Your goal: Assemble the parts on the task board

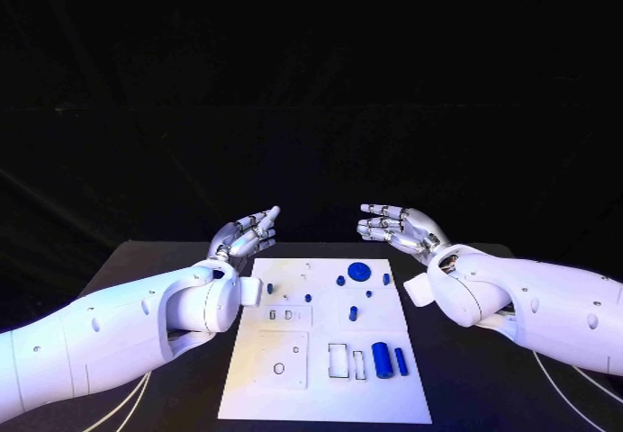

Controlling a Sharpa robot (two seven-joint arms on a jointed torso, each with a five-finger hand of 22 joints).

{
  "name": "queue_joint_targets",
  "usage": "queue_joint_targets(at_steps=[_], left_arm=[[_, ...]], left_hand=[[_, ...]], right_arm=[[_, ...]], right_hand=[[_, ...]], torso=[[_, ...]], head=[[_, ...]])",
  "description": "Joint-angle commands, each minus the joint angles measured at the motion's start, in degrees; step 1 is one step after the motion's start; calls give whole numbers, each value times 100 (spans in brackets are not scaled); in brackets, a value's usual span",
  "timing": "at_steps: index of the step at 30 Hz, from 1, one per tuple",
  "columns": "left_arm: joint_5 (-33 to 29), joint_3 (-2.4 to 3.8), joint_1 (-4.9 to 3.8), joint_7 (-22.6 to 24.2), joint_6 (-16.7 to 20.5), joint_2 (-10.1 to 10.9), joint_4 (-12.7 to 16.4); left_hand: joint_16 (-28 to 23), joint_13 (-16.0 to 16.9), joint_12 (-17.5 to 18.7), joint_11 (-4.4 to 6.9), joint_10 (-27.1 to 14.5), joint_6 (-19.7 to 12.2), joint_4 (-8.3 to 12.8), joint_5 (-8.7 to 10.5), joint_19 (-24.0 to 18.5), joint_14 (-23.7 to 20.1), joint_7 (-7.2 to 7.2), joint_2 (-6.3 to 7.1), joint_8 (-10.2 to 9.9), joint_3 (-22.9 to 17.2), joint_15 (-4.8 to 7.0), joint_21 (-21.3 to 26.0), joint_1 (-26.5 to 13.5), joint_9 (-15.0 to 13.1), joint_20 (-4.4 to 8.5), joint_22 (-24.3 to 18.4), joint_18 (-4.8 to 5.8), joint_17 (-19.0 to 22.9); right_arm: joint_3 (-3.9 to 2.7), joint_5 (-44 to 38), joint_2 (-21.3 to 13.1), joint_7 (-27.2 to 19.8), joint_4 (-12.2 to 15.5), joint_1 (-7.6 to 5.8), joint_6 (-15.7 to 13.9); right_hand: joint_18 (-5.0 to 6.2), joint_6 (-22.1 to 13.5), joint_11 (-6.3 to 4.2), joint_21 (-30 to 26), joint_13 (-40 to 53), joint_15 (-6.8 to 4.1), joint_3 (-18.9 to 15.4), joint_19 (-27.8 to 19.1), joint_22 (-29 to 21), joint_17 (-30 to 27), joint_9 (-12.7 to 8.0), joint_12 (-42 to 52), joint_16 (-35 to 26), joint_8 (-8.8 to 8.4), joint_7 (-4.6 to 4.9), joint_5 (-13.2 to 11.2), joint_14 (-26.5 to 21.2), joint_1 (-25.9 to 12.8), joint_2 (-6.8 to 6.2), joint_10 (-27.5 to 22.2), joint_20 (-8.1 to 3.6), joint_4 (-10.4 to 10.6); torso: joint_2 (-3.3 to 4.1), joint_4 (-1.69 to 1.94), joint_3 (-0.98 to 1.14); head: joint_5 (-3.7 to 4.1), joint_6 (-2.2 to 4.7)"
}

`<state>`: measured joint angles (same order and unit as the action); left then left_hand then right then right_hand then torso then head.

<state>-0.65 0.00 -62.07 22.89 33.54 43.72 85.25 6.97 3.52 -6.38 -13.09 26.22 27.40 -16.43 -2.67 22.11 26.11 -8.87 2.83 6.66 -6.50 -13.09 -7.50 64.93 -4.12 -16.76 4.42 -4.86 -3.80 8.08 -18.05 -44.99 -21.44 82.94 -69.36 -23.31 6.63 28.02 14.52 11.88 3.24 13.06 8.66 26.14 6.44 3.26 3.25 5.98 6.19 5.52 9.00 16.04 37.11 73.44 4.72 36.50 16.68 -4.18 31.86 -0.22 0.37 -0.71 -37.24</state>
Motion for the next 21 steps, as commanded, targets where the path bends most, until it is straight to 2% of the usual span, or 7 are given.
queue_joint_targets(at_steps=[1, 4, 5, 8, 12, 14, 21], left_arm=[[52, 4, -22, 26, -257, 102, 78], [53, 4, -46, 6, -323, 222, 182], [53, 4, -58, 0, -344, 258, 219], [53, 5, -94, -23, -446, 372, 346], [58, 5, -147, -32, -551, 531, 555], [82, 5, -176, -29, -590, 612, 651], [123, 5, -319, -19, -671, 866, 975]], left_hand=[[321, 88, -248, -17, 972, 594, -4, -15, 1007, 1155, -527, 41, 155, -36, 59, -382, 292, -67, -5, 174, -3, -137], [565, 161, -522, 31, 1994, 1556, 52, -10, 1592, 1988, -450, 50, 385, -31, 242, -612, 667, -159, 17, 234, -205, -229], [616, 161, -544, 131, 2160, 1806, 63, -13, 1786, 2196, -459, 44, 437, -12, 284, -697, 751, -174, 23, 256, -306, -256], [688, 184, -614, 239, 2616, 2090, 144, -11, 2145, 2598, -386, 38, 477, 35, 420, -830, 1001, -161, 27, 276, -513, -316], [793, 222, -677, 362, 3020, 2352, 237, -14, 2421, 2984, -316, 25, 511, 87, 545, -932, 1208, -152, 55, 290, -572, -399], [813, 235, -688, 406, 3167, 2464, 277, -11, 2520, 3097, -280, 25, 519, 120, 587, -966, 1292, -150, 77, 291, -576, -430], [814, 246, -650, 475, 3434, 2625, 344, -13, 2692, 3306, -226, 25, 455, 234, 659, -1007, 1442, -114, 132, 273, -575, -507]], right_arm=[[-5, -870, -36, 72, -8, -47, 78], [-5, -1307, -76, 349, -11, -103, 269], [-6, -1471, -86, 453, -15, -122, 346], [-7, -2074, -102, 783, -43, -189, 570], [-10, -3001, -105, 1185, -67, -294, 787], [-11, -3486, -96, 1340, -77, -348, 826], [-19, -5263, -27, 1922, -81, -545, 898]], right_hand=[[301, 1200, -134, 560, 40, -206, 174, 1129, 211, 49, 26, 72, 139, 102, 731, -89, 1440, 297, -78, 1308, -15, -415], [385, 1942, -248, 715, 42, -327, 235, 1434, 250, 50, 59, 65, 174, 168, 635, -116, 1851, 294, -144, 1660, -47, -543], [396, 2122, -285, 759, 45, -369, 247, 1517, 261, 53, 67, 72, 193, 186, 595, -120, 1980, 279, -171, 1783, -67, -574], [403, 2420, -414, 891, 42, -495, 300, 1761, 299, 70, 68, 76, 245, 206, 477, -24, 2358, 201, -249, 2151, -171, -647], [402, 2696, -536, 1005, 46, -630, 338, 1980, 332, 108, 68, 65, 283, 223, 356, 413, 2732, 48, -432, 2531, -291, -713], [403, 2815, -604, 1064, 53, -696, 374, 2094, 351, 138, 69, 64, 303, 228, 298, 592, 2916, -23, -517, 2728, -350, -739], [408, 3135, -823, 1433, 105, -974, 467, 2716, 509, 354, 87, 62, 520, 230, 127, 605, 3732, -135, -691, 3317, -625, -805]], torso=[[56, -18, 7], [114, -25, 22], [140, -25, 27], [214, -21, 33], [307, -17, 34], [391, -20, 33], [632, -26, 55]], head=[[12, -24], [6, -28], [4, -20], [14, -26], [43, -14], [48, -5], [45, 66]])
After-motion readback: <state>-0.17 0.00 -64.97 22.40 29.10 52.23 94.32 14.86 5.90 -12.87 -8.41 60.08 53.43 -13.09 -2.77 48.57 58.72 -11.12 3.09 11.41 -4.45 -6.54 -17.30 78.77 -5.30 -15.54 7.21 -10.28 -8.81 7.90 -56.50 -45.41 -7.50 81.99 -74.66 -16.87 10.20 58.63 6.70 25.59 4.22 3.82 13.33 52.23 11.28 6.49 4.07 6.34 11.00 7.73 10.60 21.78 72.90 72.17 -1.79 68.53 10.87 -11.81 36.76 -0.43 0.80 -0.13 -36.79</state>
